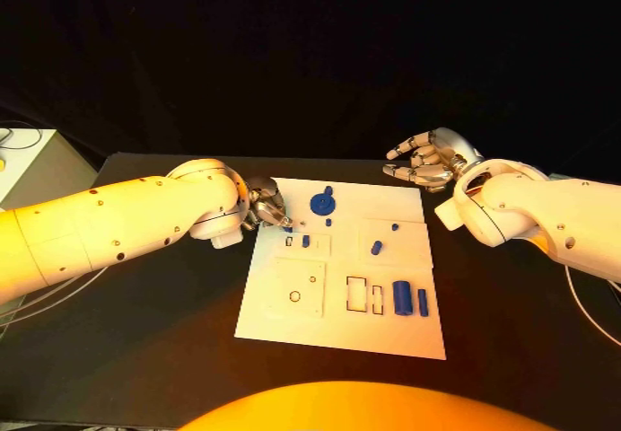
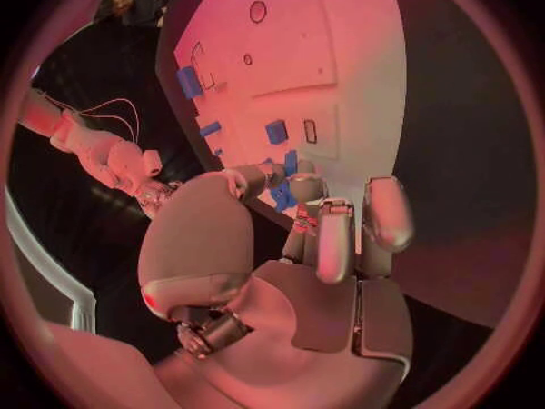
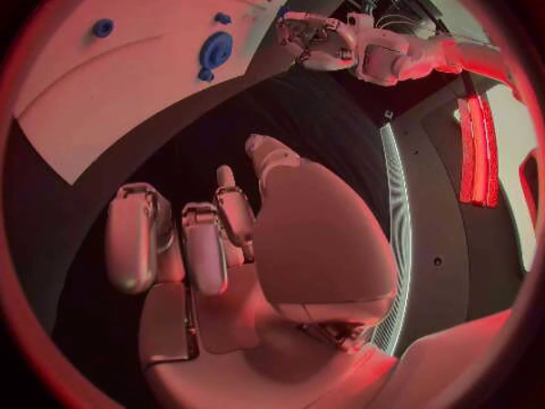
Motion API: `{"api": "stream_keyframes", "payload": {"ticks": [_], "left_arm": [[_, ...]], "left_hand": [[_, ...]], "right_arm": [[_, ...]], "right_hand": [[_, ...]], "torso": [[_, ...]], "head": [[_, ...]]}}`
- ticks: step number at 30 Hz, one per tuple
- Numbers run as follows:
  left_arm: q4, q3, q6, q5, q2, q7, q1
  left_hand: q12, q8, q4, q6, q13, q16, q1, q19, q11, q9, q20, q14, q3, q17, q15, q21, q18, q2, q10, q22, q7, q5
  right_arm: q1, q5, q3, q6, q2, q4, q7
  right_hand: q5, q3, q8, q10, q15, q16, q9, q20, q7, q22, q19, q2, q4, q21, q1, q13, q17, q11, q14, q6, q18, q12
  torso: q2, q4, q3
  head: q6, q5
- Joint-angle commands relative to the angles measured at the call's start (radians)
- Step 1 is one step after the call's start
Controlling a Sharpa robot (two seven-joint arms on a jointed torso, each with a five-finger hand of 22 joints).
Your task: Assemble the parts on the task board
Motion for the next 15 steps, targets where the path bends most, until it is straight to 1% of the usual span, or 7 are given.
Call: {"api": "stream_keyframes", "payload": {"ticks": [1, 4, 7, 15], "left_arm": [[0.002, -0.002, 0.021, -0.037, 0.003, -0.005, -0.003], [0.000, -0.004, 0.023, -0.046, 0.006, -0.007, -0.007], [-0.003, -0.007, 0.028, -0.053, 0.010, -0.007, -0.011], [-0.013, -0.010, 0.053, -0.063, 0.016, -0.010, -0.014]], "left_hand": [[-0.001, 0.005, -0.173, 0.018, 0.000, 0.004, -0.002, 0.003, -0.003, 0.021, -0.001, 0.072, 0.177, 0.144, -0.008, 0.001, -0.016, 0.008, 0.004, -0.001, -0.008, 0.003], [-0.001, 0.005, -0.173, 0.018, 0.000, 0.004, -0.002, 0.003, -0.003, 0.021, -0.001, 0.072, 0.177, 0.144, -0.008, 0.001, -0.016, 0.008, 0.004, -0.001, -0.008, 0.003], [0.000, 0.005, -0.174, 0.018, 0.001, 0.004, -0.002, 0.004, -0.003, 0.021, -0.002, 0.073, 0.177, 0.145, -0.008, 0.002, -0.017, 0.008, 0.005, 0.001, -0.008, 0.004], [-0.001, 0.005, -0.175, 0.019, 0.000, 0.006, -0.003, 0.004, -0.004, 0.021, -0.002, 0.074, 0.178, 0.149, -0.008, 0.001, -0.016, 0.006, 0.006, 0.000, -0.009, 0.005]], "right_arm": [[-0.001, -0.001, 0.000, 0.015, 0.000, 0.000, 0.015], [-0.001, -0.001, 0.000, 0.015, 0.000, 0.000, 0.016], [-0.002, -0.001, 0.000, 0.015, 0.000, -0.001, 0.016], [-0.002, -0.001, 0.000, 0.016, 0.000, -0.001, 0.016]], "right_hand": [[0.004, 0.005, -0.005, -0.005, 0.005, -0.002, -0.002, 0.004, 0.000, 0.112, -0.002, 0.000, -0.002, -0.003, -0.011, -0.001, 0.158, 0.002, 0.069, -0.006, 0.013, -0.003], [0.004, 0.005, -0.005, -0.005, 0.005, -0.002, -0.002, 0.004, 0.000, 0.112, -0.002, 0.000, -0.002, -0.003, -0.011, -0.001, 0.158, 0.002, 0.069, -0.006, 0.013, -0.003], [0.004, 0.005, -0.005, -0.005, 0.005, -0.002, -0.002, 0.004, 0.000, 0.112, -0.002, 0.000, -0.002, -0.003, -0.011, -0.001, 0.158, 0.002, 0.069, -0.006, 0.013, -0.003], [0.004, 0.005, -0.005, -0.005, 0.005, -0.002, -0.002, 0.004, 0.000, 0.112, -0.002, 0.000, -0.002, -0.003, -0.011, -0.001, 0.158, 0.002, 0.069, -0.006, 0.013, -0.003]], "torso": [[0.000, 0.0002, 0.0008], [0.001, 0.0003, 0.0011], [0.001, -0.0008, 0.0006], [0.001, -0.0005, 0.0014]], "head": [[-0.005, 0.002], [-0.006, 0.002], [-0.009, 0.002], [-0.013, 0.002]]}}
